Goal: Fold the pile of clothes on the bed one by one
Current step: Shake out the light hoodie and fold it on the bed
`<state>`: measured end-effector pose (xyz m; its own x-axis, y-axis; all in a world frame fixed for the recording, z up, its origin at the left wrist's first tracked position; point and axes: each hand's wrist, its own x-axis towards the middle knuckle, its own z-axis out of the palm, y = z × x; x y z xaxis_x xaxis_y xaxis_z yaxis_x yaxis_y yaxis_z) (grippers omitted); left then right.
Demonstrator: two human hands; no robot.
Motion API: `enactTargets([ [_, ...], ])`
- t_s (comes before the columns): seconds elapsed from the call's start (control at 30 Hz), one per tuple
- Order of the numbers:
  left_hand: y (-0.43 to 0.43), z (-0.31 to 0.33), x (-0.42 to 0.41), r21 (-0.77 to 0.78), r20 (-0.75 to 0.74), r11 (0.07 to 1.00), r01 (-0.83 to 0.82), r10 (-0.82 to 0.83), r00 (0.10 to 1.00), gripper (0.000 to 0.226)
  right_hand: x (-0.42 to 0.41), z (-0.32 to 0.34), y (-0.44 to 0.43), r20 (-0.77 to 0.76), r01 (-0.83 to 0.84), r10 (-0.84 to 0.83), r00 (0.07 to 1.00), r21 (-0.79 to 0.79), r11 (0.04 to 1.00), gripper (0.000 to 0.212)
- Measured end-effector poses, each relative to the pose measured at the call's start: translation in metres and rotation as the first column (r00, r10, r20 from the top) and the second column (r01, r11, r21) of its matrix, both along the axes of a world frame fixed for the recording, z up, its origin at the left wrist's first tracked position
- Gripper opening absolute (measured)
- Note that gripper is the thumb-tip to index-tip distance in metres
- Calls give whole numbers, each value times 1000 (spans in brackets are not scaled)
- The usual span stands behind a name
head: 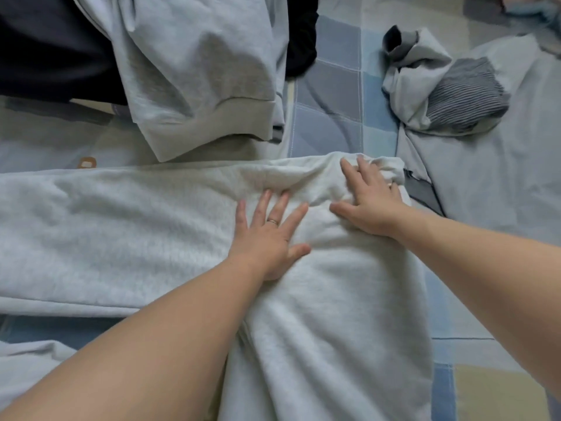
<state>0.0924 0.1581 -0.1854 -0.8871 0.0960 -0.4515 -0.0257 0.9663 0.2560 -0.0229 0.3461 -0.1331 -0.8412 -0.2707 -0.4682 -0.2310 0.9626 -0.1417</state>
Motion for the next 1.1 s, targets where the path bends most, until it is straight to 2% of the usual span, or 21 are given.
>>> enactTargets([
  [0.13, 1, 7, -5, -12, 51, 1000, -19, 20, 999, 77, 45, 1, -5, -288, -109, 116, 950, 42, 993, 76],
  [0.17, 3, 9, -4, -19, 45, 999, -38, 39, 998, 77, 62, -1, -1, -279, -124, 137, 950, 63, 990, 77],
  [0.23, 13, 13, 4, -3, 17, 994, -105, 105, 994, 74, 85, -6, 14, -128, -143, 156, 979, 106, 984, 82],
  [0.33, 31, 25, 34, 19, -10, 975, -220, 220, 975, 67, 85, 4, 25, 27, -83, 85, 996, -44, 996, 80],
  [0.43, 40, 41, 87, -30, 26, 969, -247, 247, 969, 65, 108, 20, 32, 6, -70, 71, 997, -150, 986, 59],
  [0.53, 50, 58, 148, -29, 28, 936, -350, 351, 936, 71, 180, 25, 63, 12, -163, 165, 986, -102, 981, 60],
  [0.6, 61, 69, 185, 50, -12, 854, -518, 519, 855, 76, 234, 25, 84, 99, -172, 181, 978, -97, 980, 66],
  [0.67, 77, 76, 217, 165, -16, 715, -679, 691, 723, 79, 280, 23, 101, 197, -137, 154, 968, -97, 986, 67],
  [0.7, 86, 79, 231, 246, 30, 628, -739, 757, 653, 76, 302, 22, 108, 226, -112, 134, 965, -107, 988, 68],
  [0.77, 108, 82, 255, 388, 257, 408, -827, 813, 522, 64, 342, 21, 121, 250, -52, 90, 964, -155, 987, 72],
  [0.8, 119, 82, 267, 403, 381, 314, -859, 796, 470, 57, 359, 21, 127, 255, -12, 58, 965, -178, 984, 75],
  [0.83, 128, 82, 279, 391, 465, 271, -880, 767, 443, 50, 374, 22, 132, 262, 36, 16, 965, -192, 981, 77],
  [0.9, 142, 79, 298, 357, 483, 335, -872, 733, 479, 42, 396, 22, 142, 277, 148, -90, 957, -194, 970, 75],
  [0.97, 148, 78, 310, 357, 411, 434, -827, 722, 556, 39, 410, 25, 151, 290, 243, -181, 940, -197, 950, 76],
  [1.03, 152, 81, 316, 391, 398, 456, -800, 700, 593, 35, 418, 28, 161, 289, 279, -214, 933, -209, 937, 75],
  [1.1, 160, 85, 335, 403, 495, 471, -784, 608, 620, 34, 436, 35, 171, 312, 338, -259, 914, -234, 912, 75],
])
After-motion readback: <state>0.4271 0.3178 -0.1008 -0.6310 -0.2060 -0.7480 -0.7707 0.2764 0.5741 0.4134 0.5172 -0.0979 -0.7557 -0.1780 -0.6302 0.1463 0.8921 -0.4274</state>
